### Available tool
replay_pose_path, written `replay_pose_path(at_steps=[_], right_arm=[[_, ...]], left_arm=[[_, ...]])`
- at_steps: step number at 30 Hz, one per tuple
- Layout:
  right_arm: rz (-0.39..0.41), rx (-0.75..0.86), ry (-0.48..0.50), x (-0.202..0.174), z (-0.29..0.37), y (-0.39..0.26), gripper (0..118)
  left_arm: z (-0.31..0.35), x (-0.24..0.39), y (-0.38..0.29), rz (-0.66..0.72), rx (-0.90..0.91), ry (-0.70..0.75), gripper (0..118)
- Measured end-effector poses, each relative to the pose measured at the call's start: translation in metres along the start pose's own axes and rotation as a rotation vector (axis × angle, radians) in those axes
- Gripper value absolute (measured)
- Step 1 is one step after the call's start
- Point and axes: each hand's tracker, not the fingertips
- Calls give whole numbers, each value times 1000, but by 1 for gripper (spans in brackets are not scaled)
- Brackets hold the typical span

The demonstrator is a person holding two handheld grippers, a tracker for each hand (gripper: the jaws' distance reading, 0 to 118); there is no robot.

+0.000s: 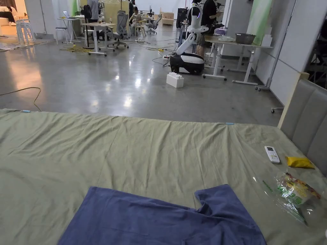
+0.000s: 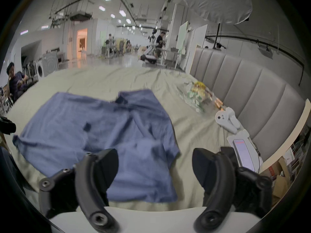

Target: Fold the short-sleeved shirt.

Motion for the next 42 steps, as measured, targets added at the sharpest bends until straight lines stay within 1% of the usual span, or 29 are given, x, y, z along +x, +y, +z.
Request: replay_pose_path(at_steps=[2, 4, 6, 8, 9, 10, 11, 12, 13, 14, 15, 16, 17, 18, 19, 20, 23, 24, 26, 28, 33, 34, 36, 39, 40, 42], right_arm=[[-7, 80, 10, -6, 5, 16, 96], [-13, 163, 12, -15, 9, 34, 96], [-21, 228, 19, -23, 10, 48, 91], [-39, 291, 18, -32, 14, 61, 71], [-41, 320, 17, -38, 14, 68, 55], [-38, 347, 15, -42, 16, 73, 33], [-37, 372, 11, -46, 17, 78, 21], [-33, 408, 1, -51, 19, 83, 18], [-12, 447, -4, -55, 22, 88, 17], [-18, 463, 3, -57, 23, 91, 17], [-41, 449, 20, -59, 23, 92, 17], [-46, 464, 25, -61, 24, 94, 10], [-51, 473, 23, -63, 24, 95, 4], [-45, 487, 10, -65, 26, 96, 4], [-14, 524, -7, -66, 28, 99, 1], [-40, 494, 22, -66, 26, 97, 1], [-31, 486, 38, -70, 21, 97, 1], [-25, 481, 41, -71, 19, 97, 1], [-23, 461, 57, -72, 13, 94, 1], [-21, 426, 82, -72, 6, 89, 1], [11, 361, 88, -72, -15, 76, 1], [6, 346, 93, -71, -20, 73, 1], [3, 307, 96, -68, -30, 71, 1], [4, 276, 90, -63, -44, 66, 1], [6, 259, 86, -61, -49, 64, 1], [5, 234, 73, -58, -57, 59, 1]], left_arm=[[3, 7, 12, -8, 36, -14, 72], [12, 22, 32, -22, 160, -31, 71], [18, 34, 48, -21, 240, -32, 71], [25, 46, 61, -6, 313, -36, 71], [29, 52, 67, -2, 357, -30, 70], [31, 57, 72, -7, 401, -33, 67], [35, 62, 78, -26, 458, -16, 60], [39, 68, 81, -25, 490, -15, 50], [42, 71, 84, -30, 519, -25, 41], [44, 74, 86, -34, 542, -28, 37], [46, 77, 87, -40, 558, -23, 37], [48, 80, 88, -41, 565, -24, 16], [49, 83, 88, -40, 571, -15, 12], [50, 83, 88, -36, 576, -14, 10], [52, 83, 87, -26, 581, -33, 4], [54, 84, 86, -18, 586, -30, 4], [52, 85, 85, -21, 551, -5, 4], [49, 84, 84, -22, 534, -9, 4], [36, 75, 85, 2, 478, -73, 4], [18, 67, 87, 0, 417, -49, 4], [-50, 38, 111, 54, 265, -70, 4], [-67, 34, 119, 52, 234, -64, 4], [-103, 24, 137, 64, 151, -114, 4], [-160, 18, 167, 71, 33, -137, 6], [-178, 17, 175, 59, -2, -130, 16], [-207, 18, 190, 56, -24, -91, 49]])
